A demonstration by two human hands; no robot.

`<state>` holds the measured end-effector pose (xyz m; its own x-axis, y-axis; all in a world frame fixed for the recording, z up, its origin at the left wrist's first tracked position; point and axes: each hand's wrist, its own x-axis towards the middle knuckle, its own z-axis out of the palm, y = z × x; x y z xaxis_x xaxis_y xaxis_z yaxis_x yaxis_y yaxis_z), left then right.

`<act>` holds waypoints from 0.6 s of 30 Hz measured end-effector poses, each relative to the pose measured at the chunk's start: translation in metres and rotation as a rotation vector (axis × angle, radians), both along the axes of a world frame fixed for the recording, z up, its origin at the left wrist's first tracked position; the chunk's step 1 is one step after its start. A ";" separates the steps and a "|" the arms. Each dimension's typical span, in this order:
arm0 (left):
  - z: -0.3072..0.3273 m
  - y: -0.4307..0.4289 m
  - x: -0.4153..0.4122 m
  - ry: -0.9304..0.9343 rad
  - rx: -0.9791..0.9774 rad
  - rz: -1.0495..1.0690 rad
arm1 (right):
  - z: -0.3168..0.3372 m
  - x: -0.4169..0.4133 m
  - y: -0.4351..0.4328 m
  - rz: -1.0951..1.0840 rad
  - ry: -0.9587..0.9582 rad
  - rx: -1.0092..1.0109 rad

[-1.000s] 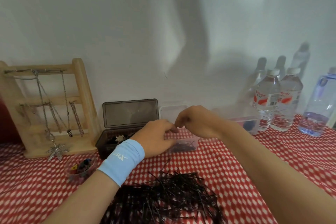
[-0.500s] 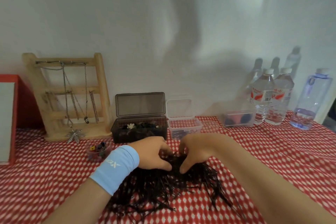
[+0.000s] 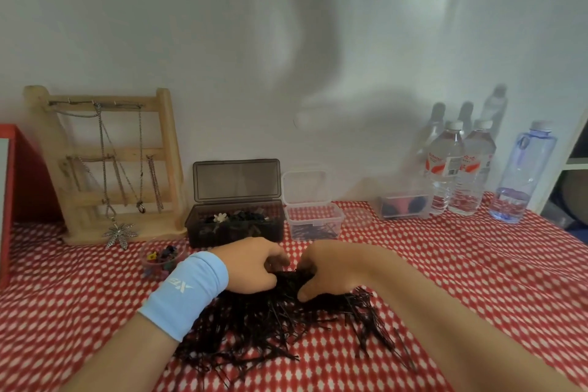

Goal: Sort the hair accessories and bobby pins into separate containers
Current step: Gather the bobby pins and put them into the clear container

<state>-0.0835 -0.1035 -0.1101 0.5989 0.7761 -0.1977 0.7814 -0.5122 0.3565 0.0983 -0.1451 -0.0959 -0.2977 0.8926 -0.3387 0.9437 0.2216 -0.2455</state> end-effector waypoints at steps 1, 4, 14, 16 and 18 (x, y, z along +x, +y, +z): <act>0.000 -0.001 0.001 -0.001 0.001 0.003 | -0.002 -0.003 -0.001 -0.007 -0.007 0.010; -0.001 -0.001 0.001 0.012 0.019 -0.020 | -0.007 -0.014 -0.002 -0.034 -0.063 0.047; 0.006 0.008 -0.020 0.014 0.034 0.029 | 0.008 -0.010 0.003 0.014 -0.001 0.005; 0.008 0.009 -0.025 0.015 0.020 0.036 | 0.010 -0.003 0.009 -0.025 0.024 -0.030; 0.010 0.011 -0.030 0.021 0.001 0.047 | 0.011 0.004 0.013 -0.070 0.094 -0.059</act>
